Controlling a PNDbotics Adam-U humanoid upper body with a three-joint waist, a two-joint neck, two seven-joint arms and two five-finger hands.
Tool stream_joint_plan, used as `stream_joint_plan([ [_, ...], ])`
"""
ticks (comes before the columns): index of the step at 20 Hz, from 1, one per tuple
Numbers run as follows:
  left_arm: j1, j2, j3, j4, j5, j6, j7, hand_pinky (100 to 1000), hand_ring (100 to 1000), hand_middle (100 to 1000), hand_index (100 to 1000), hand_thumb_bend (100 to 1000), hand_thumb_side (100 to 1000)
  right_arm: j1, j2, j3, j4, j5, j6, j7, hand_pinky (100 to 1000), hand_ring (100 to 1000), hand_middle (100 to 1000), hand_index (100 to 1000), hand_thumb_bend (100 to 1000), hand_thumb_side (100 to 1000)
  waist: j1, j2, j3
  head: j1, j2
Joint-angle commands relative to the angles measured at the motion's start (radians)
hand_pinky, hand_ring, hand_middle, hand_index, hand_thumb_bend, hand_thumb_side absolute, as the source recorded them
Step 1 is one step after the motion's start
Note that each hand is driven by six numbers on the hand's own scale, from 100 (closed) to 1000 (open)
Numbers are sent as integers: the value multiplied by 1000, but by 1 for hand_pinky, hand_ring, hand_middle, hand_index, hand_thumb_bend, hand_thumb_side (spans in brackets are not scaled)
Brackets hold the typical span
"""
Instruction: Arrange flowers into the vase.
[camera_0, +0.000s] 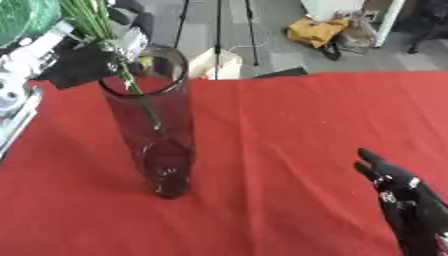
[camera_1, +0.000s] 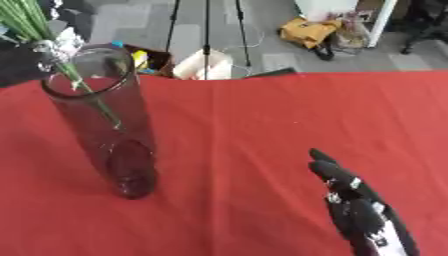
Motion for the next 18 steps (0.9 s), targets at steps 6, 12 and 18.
stream_joint_plan([
  [6, -18, 28, 16, -6, 17, -25, -21, 833, 861, 884, 1000, 100, 974, -8, -1, 4, -13, 12, 4, 4, 974, 1000, 112, 884, 100, 1000, 0, -16, 0, 0, -15],
  [12, -14, 43, 17, -8, -14, -65, -90, 885, 901, 920, 1000, 100, 991, -8, -1, 3, -13, 14, 6, 4, 975, 1000, 111, 885, 100, 1000, 2, -16, 2, 0, -15],
  [18, -9, 50, 21, -5, -60, -111, -153, 918, 926, 953, 1000, 100, 996, -8, -1, 3, -13, 15, 7, 4, 975, 1000, 110, 885, 100, 1000, 3, -17, 0, 0, -17],
])
